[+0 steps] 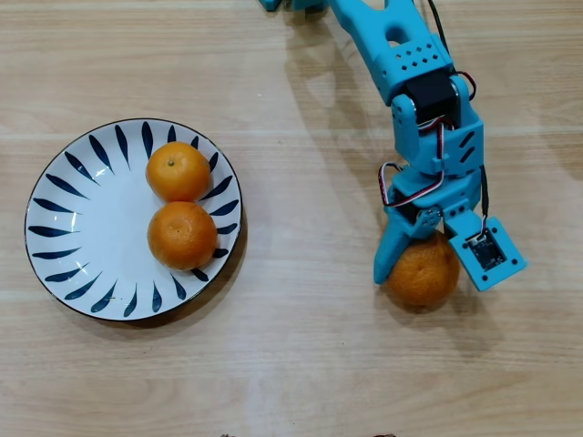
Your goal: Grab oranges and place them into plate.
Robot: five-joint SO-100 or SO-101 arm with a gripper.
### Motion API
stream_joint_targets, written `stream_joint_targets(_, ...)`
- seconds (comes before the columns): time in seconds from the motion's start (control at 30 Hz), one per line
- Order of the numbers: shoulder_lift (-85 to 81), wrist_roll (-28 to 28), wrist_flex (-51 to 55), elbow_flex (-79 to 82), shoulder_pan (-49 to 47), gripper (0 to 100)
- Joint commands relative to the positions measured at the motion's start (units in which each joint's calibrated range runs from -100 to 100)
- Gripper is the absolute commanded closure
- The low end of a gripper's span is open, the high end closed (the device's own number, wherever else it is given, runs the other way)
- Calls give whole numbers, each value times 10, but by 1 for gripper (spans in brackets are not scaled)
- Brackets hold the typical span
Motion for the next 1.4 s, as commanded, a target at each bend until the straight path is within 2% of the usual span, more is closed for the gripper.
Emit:
stream_joint_targets(0.0,-4,-9,-7,-27,-5,80)
stream_joint_targets(0.23,-48,6,-1,-10,0,78)
stream_joint_targets(0.63,-365,179,34,245,140,77)
stream_joint_targets(0.83,-493,294,28,332,256,77)
stream_joint_targets(1.0,-544,389,27,342,368,77)
stream_joint_targets(1.13,-529,415,14,341,432,77)
stream_joint_targets(1.37,-405,415,-86,309,510,77)
